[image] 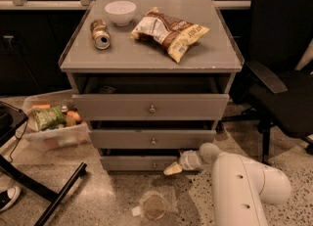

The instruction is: Open bottom drawer

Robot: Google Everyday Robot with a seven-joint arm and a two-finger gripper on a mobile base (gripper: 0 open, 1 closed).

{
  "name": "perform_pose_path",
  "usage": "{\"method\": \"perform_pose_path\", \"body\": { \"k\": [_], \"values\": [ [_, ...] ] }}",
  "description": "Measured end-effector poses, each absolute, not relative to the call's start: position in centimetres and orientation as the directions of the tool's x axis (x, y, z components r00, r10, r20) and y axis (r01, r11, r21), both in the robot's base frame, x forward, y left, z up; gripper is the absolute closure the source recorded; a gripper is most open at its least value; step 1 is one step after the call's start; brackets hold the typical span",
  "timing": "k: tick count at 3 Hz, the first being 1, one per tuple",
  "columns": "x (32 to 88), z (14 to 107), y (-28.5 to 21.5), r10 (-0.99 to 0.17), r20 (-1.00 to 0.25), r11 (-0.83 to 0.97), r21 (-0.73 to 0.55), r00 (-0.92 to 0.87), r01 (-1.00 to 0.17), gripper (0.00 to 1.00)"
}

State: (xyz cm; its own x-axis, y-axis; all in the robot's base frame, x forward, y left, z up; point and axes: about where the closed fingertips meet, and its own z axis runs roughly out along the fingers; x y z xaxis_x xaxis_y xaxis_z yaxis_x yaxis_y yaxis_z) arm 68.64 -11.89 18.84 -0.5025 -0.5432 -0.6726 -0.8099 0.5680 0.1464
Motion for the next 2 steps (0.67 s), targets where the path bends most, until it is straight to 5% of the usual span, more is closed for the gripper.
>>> {"method": "perform_pose_path", "body": {
  "k": [2],
  "values": [
    [67.57,18.66,-12.8,-0.547,-0.681,0.557,0.137,-0.486,-0.819,0.64]
  ]
}}
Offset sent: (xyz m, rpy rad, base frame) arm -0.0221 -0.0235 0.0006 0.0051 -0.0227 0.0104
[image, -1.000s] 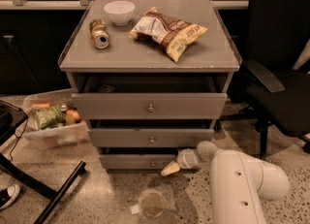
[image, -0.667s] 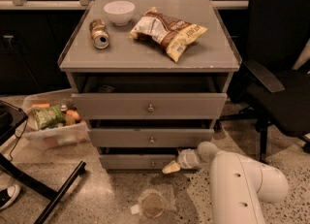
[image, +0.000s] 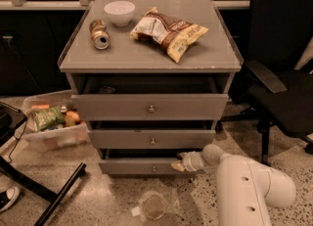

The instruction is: Open bottom drawer

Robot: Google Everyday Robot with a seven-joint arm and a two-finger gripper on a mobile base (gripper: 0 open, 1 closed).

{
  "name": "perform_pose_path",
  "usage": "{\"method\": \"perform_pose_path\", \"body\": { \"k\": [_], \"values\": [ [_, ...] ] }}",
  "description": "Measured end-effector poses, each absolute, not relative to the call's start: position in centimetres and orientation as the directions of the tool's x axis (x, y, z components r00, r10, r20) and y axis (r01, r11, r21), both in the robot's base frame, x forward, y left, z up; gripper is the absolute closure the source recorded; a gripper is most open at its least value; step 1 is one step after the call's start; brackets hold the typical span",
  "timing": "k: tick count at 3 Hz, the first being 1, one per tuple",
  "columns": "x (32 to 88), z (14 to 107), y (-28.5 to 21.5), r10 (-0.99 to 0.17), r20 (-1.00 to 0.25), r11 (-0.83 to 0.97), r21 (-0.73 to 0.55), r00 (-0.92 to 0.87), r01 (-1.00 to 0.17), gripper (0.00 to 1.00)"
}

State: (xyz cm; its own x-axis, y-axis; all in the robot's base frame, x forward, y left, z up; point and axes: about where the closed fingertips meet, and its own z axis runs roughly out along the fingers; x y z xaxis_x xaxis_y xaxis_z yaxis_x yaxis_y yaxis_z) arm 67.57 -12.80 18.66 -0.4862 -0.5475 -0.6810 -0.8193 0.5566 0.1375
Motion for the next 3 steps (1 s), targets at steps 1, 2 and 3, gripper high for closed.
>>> {"method": "perform_pose_path", "body": {
  "k": [1,2,3],
  "values": [
    [67.58,19.37,-12.96,-0.548,-0.681,0.557,0.137,-0.486,-0.819,0.77],
    [67.55,19.53,-13.04,-0.548,-0.681,0.557,0.137,-0.486,-0.819,0.58],
    [67.54,19.52,-13.04,-0.548,-0.681,0.557,0.137,-0.486,-0.819,0.35]
  ]
}}
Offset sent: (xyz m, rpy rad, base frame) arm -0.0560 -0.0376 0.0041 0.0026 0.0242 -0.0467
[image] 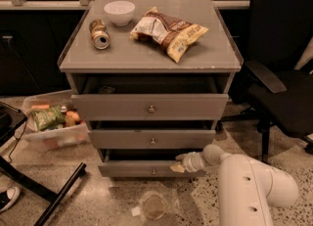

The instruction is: Open bottom drawer

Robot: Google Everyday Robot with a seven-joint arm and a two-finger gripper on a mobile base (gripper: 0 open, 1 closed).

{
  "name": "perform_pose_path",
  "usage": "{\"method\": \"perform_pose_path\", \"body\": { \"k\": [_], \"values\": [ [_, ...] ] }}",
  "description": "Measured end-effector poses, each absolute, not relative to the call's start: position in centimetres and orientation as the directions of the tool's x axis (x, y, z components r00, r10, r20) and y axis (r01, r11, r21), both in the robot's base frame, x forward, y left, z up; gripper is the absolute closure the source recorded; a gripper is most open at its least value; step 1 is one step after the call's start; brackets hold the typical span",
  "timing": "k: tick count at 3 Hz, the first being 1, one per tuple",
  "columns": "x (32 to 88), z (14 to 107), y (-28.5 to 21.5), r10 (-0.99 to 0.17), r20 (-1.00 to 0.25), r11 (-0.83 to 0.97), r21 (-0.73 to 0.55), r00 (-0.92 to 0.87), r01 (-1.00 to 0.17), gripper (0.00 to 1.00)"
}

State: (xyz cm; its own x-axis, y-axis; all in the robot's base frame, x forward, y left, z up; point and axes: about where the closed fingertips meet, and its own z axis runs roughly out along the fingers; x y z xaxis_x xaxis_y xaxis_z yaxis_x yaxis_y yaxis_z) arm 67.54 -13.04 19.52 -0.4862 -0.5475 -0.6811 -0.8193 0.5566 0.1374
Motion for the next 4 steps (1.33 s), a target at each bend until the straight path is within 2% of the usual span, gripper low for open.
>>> {"method": "perform_pose_path", "body": {
  "k": [1,2,4],
  "values": [
    [67.5,19.5,-13.0,-0.548,-0.681,0.557,0.138,-0.486,-0.819,0.12],
    [67.4,19.0,-12.8,-0.548,-0.681,0.545,0.151,-0.486,-0.825,0.0],
    [63.2,18.6,-13.6,-0.593,-0.621,0.536,0.17,-0.512,-0.827,0.0]
  ]
}}
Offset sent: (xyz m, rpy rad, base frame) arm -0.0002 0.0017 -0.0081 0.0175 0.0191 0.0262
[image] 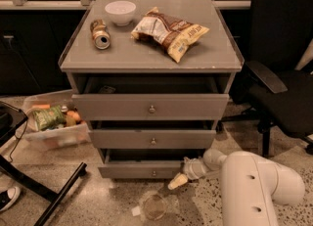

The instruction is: Open bottom drawer

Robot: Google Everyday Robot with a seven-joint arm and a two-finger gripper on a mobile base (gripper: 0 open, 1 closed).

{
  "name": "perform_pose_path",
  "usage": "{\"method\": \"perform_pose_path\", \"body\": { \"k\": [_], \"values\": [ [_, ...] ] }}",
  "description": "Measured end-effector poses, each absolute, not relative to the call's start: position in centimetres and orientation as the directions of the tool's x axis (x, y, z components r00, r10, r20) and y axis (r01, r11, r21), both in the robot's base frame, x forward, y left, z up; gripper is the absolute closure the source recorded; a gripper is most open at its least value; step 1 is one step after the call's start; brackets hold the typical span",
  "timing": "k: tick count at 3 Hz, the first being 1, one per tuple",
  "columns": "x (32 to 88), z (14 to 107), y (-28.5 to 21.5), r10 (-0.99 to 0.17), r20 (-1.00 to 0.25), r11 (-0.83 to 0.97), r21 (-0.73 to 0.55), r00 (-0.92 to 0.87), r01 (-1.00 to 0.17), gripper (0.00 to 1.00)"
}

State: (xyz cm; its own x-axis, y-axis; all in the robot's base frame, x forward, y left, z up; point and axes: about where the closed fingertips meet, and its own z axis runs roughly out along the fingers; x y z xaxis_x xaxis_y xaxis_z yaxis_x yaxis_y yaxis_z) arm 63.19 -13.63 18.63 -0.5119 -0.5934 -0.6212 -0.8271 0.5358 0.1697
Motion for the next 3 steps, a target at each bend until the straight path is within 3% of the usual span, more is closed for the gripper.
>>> {"method": "perform_pose_path", "body": {
  "k": [1,3],
  "values": [
    [60.6,17.7,-14.2,-0.601,-0.588,0.529,0.215,-0.541,-0.821,0.19],
    [60.4,18.8,-14.2,-0.601,-0.588,0.526,0.219,-0.541,-0.822,0.65]
  ]
}}
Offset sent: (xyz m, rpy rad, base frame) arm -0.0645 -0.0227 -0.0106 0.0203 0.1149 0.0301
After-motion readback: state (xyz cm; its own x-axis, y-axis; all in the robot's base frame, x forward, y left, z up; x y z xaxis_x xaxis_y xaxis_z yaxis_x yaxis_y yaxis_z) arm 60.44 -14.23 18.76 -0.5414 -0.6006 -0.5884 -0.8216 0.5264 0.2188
